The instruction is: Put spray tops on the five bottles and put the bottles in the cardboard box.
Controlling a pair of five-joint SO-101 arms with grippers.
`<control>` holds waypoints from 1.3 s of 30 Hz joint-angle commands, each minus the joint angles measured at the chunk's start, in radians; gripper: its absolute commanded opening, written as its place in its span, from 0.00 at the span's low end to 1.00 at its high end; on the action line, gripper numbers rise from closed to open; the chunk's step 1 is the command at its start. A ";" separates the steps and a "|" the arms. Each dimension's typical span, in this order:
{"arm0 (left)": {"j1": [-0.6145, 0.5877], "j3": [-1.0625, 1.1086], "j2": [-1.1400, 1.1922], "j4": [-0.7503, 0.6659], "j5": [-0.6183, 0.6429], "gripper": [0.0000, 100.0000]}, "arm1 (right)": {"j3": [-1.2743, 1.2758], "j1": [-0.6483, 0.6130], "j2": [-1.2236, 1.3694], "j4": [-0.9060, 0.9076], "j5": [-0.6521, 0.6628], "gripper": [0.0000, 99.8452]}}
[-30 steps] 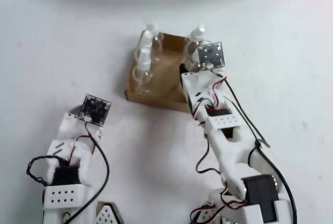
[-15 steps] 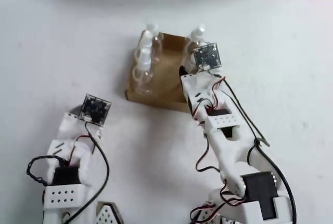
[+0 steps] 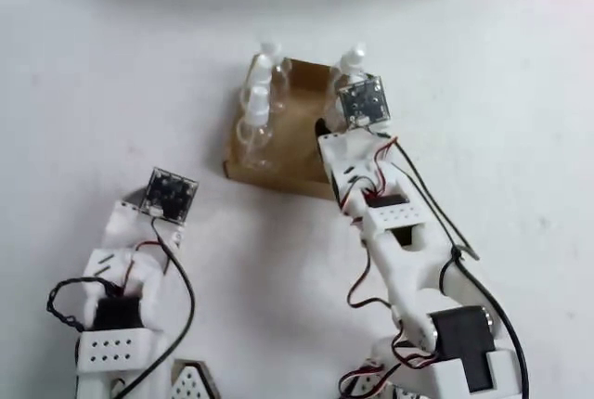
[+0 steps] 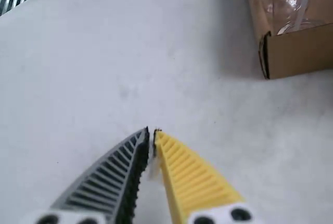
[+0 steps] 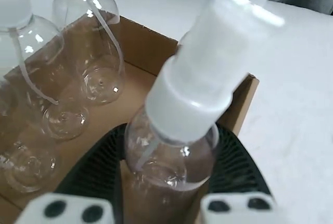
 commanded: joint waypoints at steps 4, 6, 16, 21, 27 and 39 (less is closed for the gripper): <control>0.008 -0.005 0.008 -0.028 -0.012 0.02 | -0.009 -0.010 -0.007 -0.016 0.012 0.02; 0.008 -0.005 0.008 -0.028 -0.012 0.02 | -0.009 -0.010 -0.007 -0.016 0.014 0.02; 0.008 -0.005 0.008 -0.028 -0.012 0.02 | -0.008 -0.031 -0.007 -0.015 0.014 0.02; 0.008 -0.005 0.008 -0.028 -0.012 0.02 | -0.008 -0.035 -0.007 0.004 0.014 0.08; 0.008 -0.005 0.008 -0.028 -0.012 0.02 | -0.011 -0.036 -0.007 0.025 0.015 0.12; 0.008 -0.005 0.008 -0.028 -0.012 0.02 | -0.009 -0.038 -0.007 0.028 0.078 0.12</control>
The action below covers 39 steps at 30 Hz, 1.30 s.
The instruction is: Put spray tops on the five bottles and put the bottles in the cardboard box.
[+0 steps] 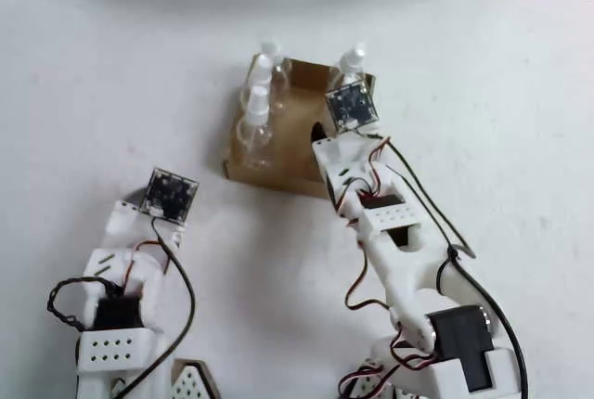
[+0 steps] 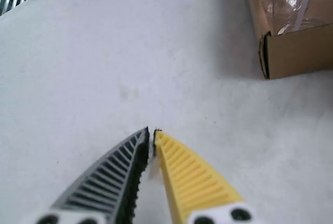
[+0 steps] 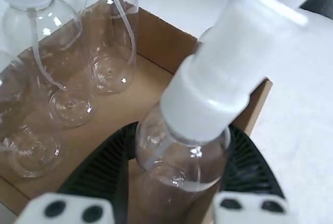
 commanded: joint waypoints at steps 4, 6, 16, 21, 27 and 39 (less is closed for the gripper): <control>0.008 -0.005 0.008 -0.028 -0.012 0.02 | -0.009 -0.013 -0.007 0.007 0.009 0.14; 0.008 -0.005 0.008 -0.028 -0.012 0.02 | -0.009 -0.013 -0.007 0.007 0.002 0.17; 0.008 -0.005 0.008 -0.028 -0.012 0.02 | -0.014 -0.013 -0.007 0.041 -0.060 0.21; 0.008 -0.005 0.008 -0.028 -0.012 0.02 | -0.014 -0.013 -0.007 0.042 -0.054 0.28; 0.008 -0.005 0.008 -0.028 -0.012 0.02 | -0.014 -0.013 -0.007 0.068 -0.054 0.30; 0.008 -0.005 0.008 -0.028 -0.012 0.02 | -0.015 -0.042 -0.008 0.068 -0.052 0.31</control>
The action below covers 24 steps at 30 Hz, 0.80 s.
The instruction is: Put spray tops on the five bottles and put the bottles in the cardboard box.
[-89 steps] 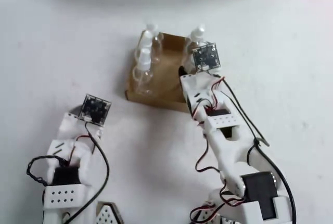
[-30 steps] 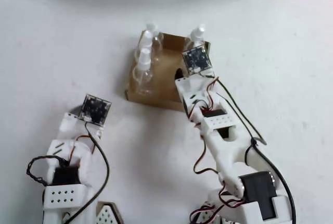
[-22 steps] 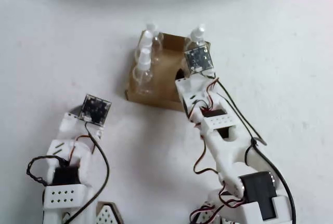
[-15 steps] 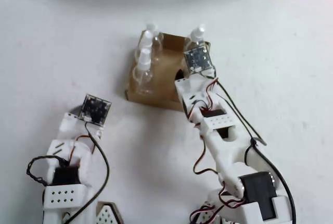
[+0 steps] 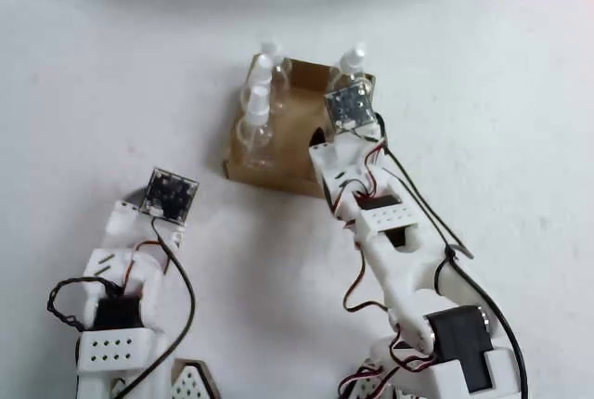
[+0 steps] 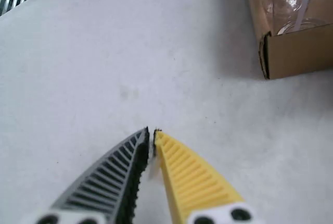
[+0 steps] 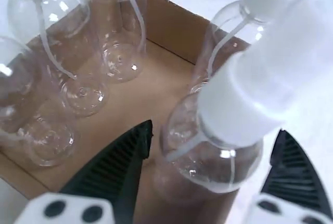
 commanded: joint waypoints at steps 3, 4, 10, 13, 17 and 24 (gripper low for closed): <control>0.008 -0.005 0.008 -0.028 -0.012 0.02 | -0.014 -0.016 -0.008 0.004 -0.002 0.36; 0.008 -0.005 0.008 -0.028 -0.012 0.02 | -0.014 -0.016 -0.008 0.004 -0.002 0.37; 0.008 -0.005 0.008 -0.028 -0.012 0.02 | -0.014 -0.012 -0.008 0.001 -0.002 0.37; 0.008 -0.005 0.008 -0.028 -0.012 0.02 | -0.014 -0.010 -0.010 -0.002 -0.002 0.37; 0.008 -0.005 0.008 -0.028 -0.012 0.02 | -0.014 -0.008 -0.019 -0.002 -0.006 0.37; 0.008 -0.005 0.008 -0.028 -0.012 0.02 | -0.014 -0.010 -0.021 -0.002 -0.008 0.37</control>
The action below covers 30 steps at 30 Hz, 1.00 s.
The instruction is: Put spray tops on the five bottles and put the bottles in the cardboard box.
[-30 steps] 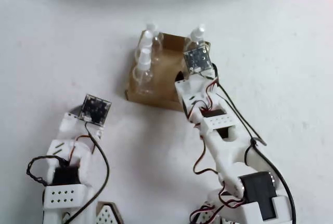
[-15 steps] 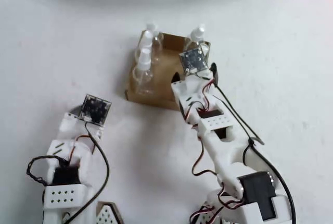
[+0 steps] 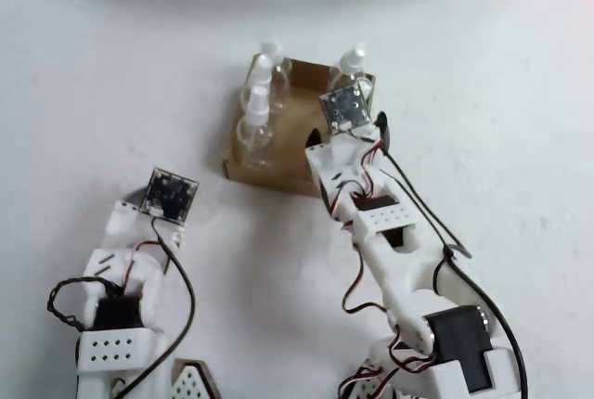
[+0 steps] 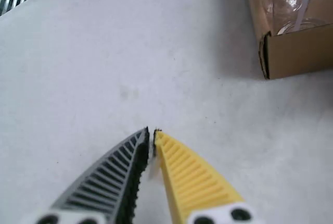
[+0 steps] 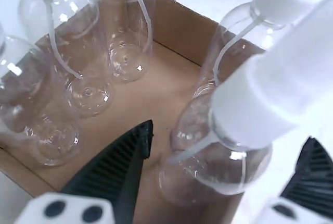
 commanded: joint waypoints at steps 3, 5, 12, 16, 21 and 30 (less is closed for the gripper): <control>0.008 -0.005 0.008 -0.028 -0.012 0.02 | -0.015 -0.001 -0.028 -0.002 -0.009 0.37; 0.008 -0.005 0.008 -0.028 -0.012 0.02 | -0.011 -0.001 -0.054 -0.001 -0.011 0.37; 0.008 -0.005 0.008 -0.028 -0.012 0.02 | 0.028 -0.001 -0.143 0.005 -0.011 0.37; 0.008 -0.005 0.008 -0.028 -0.012 0.02 | 0.034 -0.001 -0.159 0.005 -0.011 0.37; 0.008 -0.005 0.008 -0.028 -0.012 0.02 | 0.040 -0.001 -0.182 0.005 -0.011 0.37; 0.008 -0.005 0.008 -0.028 -0.012 0.03 | 0.118 -0.001 -0.355 0.045 -0.008 0.37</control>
